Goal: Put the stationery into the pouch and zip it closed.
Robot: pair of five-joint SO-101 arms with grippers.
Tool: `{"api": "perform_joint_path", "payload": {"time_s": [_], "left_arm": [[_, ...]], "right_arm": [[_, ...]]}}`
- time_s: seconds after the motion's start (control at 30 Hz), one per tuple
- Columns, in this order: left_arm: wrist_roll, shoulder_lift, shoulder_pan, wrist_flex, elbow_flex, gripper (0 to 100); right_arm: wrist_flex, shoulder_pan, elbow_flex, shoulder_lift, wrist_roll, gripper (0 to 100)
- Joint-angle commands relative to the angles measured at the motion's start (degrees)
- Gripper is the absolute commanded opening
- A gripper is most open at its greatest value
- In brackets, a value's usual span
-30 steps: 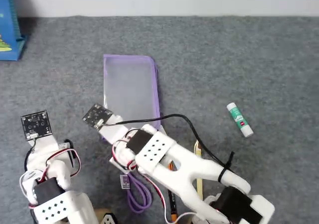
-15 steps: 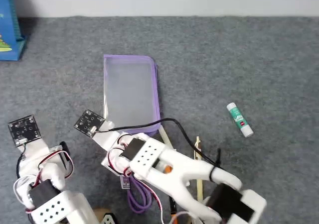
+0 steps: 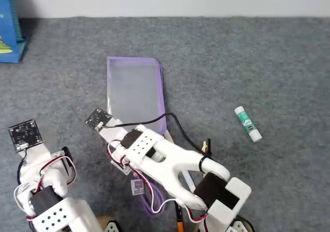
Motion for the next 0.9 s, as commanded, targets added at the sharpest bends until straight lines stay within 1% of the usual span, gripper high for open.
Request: {"api": "perform_joint_path", "payload": {"time_s": [0.0, 0.13, 0.2, 0.3, 0.43, 0.6, 0.87], "left_arm": [[-0.53, -0.53, 0.09, -0.18, -1.01, 24], [-0.7, -0.53, 0.7, -0.44, -1.27, 20], [-3.08, -0.53, 3.6, -0.79, -1.36, 20], [-11.34, -0.53, 8.0, -0.53, -1.27, 22], [-12.04, -0.53, 12.22, -0.62, -1.98, 28], [-11.69, -0.53, 18.02, -0.44, -2.86, 31], [0.0, -0.53, 27.78, -0.44, -4.62, 31]], "right_arm": [[7.08, 0.31, -4.84, -6.37, 0.18, 0.9], [10.77, 2.33, -4.57, -14.73, 4.48, 0.9], [12.09, 4.09, -4.57, -18.68, 4.92, 0.9], [13.23, 5.14, -4.22, -22.81, 4.92, 0.9], [12.7, 4.88, -1.41, -27.38, 7.12, 0.8], [13.14, 5.76, -1.23, -32.13, 7.74, 0.8], [12.7, 7.52, -1.32, -36.97, 7.74, 0.8]]}}
